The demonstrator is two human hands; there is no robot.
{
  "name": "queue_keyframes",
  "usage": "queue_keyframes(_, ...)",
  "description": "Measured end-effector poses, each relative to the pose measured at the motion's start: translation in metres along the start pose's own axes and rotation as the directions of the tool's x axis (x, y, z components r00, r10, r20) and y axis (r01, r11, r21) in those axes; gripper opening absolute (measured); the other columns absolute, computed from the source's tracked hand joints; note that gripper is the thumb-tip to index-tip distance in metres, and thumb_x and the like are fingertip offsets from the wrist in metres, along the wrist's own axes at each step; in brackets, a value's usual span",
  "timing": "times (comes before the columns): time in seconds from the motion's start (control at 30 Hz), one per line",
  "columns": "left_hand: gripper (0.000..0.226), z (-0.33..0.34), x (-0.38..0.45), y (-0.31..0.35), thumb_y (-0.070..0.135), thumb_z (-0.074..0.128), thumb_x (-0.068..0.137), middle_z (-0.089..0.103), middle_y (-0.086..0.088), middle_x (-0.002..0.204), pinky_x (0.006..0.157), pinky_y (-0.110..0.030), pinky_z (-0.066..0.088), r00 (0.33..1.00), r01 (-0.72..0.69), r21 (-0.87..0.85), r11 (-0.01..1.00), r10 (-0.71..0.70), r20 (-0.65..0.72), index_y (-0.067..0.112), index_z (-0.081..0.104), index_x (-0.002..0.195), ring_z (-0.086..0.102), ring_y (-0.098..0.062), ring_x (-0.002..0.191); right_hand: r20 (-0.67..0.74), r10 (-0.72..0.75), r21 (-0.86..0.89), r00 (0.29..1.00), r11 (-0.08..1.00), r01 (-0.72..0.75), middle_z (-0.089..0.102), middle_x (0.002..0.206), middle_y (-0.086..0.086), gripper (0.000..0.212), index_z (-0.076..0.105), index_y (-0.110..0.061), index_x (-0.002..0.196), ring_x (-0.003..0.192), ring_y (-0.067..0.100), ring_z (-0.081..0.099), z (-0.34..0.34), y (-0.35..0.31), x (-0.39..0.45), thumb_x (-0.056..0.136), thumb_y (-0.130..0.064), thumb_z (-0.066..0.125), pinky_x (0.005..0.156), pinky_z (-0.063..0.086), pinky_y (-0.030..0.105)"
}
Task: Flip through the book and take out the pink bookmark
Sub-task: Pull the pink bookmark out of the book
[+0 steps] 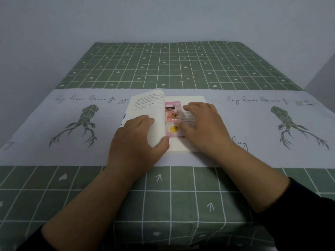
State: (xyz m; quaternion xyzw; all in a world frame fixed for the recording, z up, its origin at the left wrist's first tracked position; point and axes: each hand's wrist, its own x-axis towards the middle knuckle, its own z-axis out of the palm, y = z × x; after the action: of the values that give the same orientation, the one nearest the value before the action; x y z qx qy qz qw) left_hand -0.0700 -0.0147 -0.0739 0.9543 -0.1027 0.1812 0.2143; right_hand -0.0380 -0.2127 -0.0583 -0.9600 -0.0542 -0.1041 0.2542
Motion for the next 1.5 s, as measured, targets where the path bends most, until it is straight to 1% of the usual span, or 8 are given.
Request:
queue_keyframes(0.17,0.064,0.0,0.0,0.0,0.055,0.059,0.08,0.061,-0.006,0.136,0.099,-0.042,0.046,1.0,0.0,0.011,1.0,0.0,0.013,0.012,0.062,0.127,0.055,-0.024,0.123,-0.019,0.254,-0.121,0.967,0.96,-0.254,0.049,0.143,0.01,0.092,0.049,-0.011,0.136,0.13,0.031,0.037,0.003,0.003,0.001,0.078,-0.082,0.054,0.106,0.037,0.044)
queue_keyframes(0.4,0.065,0.002,0.0,-0.002,0.056,0.059,0.08,0.06,-0.005,0.138,0.1,-0.041,0.044,1.0,-0.001,0.001,1.0,0.001,0.006,0.013,0.061,0.129,0.054,-0.024,0.125,-0.008,0.315,-0.15,0.949,0.938,-0.313,0.051,0.139,0.011,0.097,0.053,-0.013,0.129,0.127,0.032,0.039,0.005,0.004,0.007,0.07,-0.089,0.053,0.103,0.035,0.045)
queue_keyframes(0.77,0.06,0.001,0.0,-0.002,0.05,0.058,0.083,0.052,-0.007,0.146,0.104,-0.048,0.04,0.999,-0.016,-0.036,0.999,0.017,0.033,0.021,0.059,0.135,0.045,-0.026,0.132,0.035,0.365,0.014,0.93,0.931,-0.365,0.054,0.126,0.007,0.077,0.055,-0.018,0.117,0.122,0.03,0.039,0.002,0.012,0.014,0.069,-0.076,0.072,0.09,0.035,0.038)
queue_keyframes(1.0,0.039,0.005,-0.001,0.002,0.02,0.053,0.084,0.049,-0.016,0.147,0.103,-0.059,0.037,0.985,-0.173,-0.009,0.985,0.173,0.011,0.02,0.074,0.116,0.041,-0.039,0.135,0.042,0.359,0.084,0.932,0.929,-0.361,0.054,0.127,0.005,0.083,0.051,-0.018,0.13,0.125,0.028,0.04,0.002,0.01,0.015,0.07,-0.068,0.078,0.087,0.032,0.035)
queue_keyframes(1.13,0.041,0.003,-0.001,0.001,0.035,0.049,0.089,0.048,-0.011,0.149,0.105,-0.058,0.036,0.995,-0.087,0.022,0.996,0.086,0.045,0.023,0.072,0.12,0.039,-0.035,0.137,0.059,0.34,0.158,0.939,0.925,-0.345,0.057,0.134,0.002,0.08,0.05,-0.02,0.139,0.131,0.028,0.04,0.0,0.014,0.014,0.076,-0.059,0.079,0.094,0.036,0.034)
queue_keyframes(1.23,0.047,0.004,-0.001,0.001,0.054,0.051,0.087,0.047,-0.009,0.15,0.106,-0.056,0.034,0.996,-0.073,0.067,0.995,0.069,0.055,0.026,0.07,0.12,0.039,-0.034,0.137,0.059,0.31,0.223,0.949,0.922,-0.316,0.061,0.129,-0.006,0.078,0.047,-0.025,0.145,0.128,0.028,0.05,-0.006,0.019,0.012,0.078,-0.049,0.082,0.102,0.046,0.044)
queue_keyframes(1.33,0.049,0.007,-0.001,-0.002,0.056,0.056,0.084,0.048,-0.009,0.149,0.106,-0.055,0.033,0.998,-0.05,0.053,0.997,0.049,0.027,0.026,0.071,0.119,0.039,-0.034,0.137,0.063,0.29,0.277,0.955,0.914,-0.296,0.063,0.136,-0.005,0.079,0.049,-0.024,0.148,0.124,0.023,0.059,-0.01,0.023,0.011,0.08,-0.04,0.084,0.105,0.049,0.045)
queue_keyframes(1.5,0.049,0.01,0.0,-0.006,0.058,0.056,0.083,0.048,-0.007,0.149,0.107,-0.055,0.032,0.999,-0.038,0.045,0.998,0.038,0.008,0.028,0.07,0.118,0.039,-0.031,0.137,0.016,0.276,0.391,0.961,0.883,-0.26,0.07,0.111,-0.011,0.063,0.062,-0.025,0.139,0.097,0.007,0.069,-0.012,0.031,0.009,0.081,-0.023,0.086,0.088,0.054,0.026)
